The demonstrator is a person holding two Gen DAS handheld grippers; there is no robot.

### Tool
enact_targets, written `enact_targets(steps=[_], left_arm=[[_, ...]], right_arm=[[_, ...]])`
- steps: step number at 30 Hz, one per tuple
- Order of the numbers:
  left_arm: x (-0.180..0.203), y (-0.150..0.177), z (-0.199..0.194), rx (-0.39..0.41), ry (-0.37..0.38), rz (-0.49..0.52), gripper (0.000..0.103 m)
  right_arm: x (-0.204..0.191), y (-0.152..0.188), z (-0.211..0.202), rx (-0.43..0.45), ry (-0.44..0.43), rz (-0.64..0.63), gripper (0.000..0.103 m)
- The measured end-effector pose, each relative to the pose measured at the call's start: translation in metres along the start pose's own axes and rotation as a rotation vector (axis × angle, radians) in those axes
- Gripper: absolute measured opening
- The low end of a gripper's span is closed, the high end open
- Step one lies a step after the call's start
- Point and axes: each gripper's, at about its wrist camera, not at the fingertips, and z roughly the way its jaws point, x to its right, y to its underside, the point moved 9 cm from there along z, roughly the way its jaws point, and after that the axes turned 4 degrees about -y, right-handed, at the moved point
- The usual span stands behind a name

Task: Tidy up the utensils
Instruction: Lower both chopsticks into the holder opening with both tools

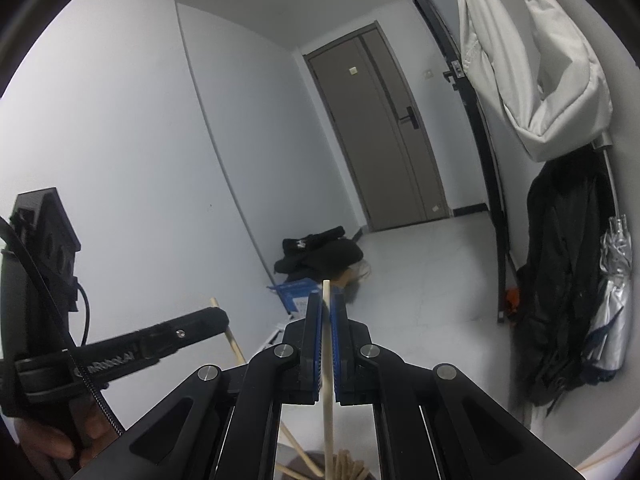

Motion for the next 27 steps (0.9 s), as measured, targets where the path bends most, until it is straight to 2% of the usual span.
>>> enact_targets(steps=[5, 14, 24, 27], left_arm=[[-0.002, 0.008, 0.007, -0.019, 0.007, 0.008, 0.001], [0.003, 0.02, 0.01, -0.049, 0.036, 0.034, 0.001], [0.008, 0.051, 0.014, -0.112, 0.065, 0.075, 0.002], [0.006, 0.06, 0.016, -0.137, 0.073, 0.058, 0.002]], right_arm=[[-0.007, 0.011, -0.005, -0.001, -0.009, -0.06, 0.004], [-0.009, 0.035, -0.006, -0.047, -0.039, -0.065, 0.004], [0.001, 0.086, -0.006, -0.169, -0.055, -0.048, 0.004], [0.002, 0.098, -0.003, -0.218, -0.055, -0.03, 0.004]])
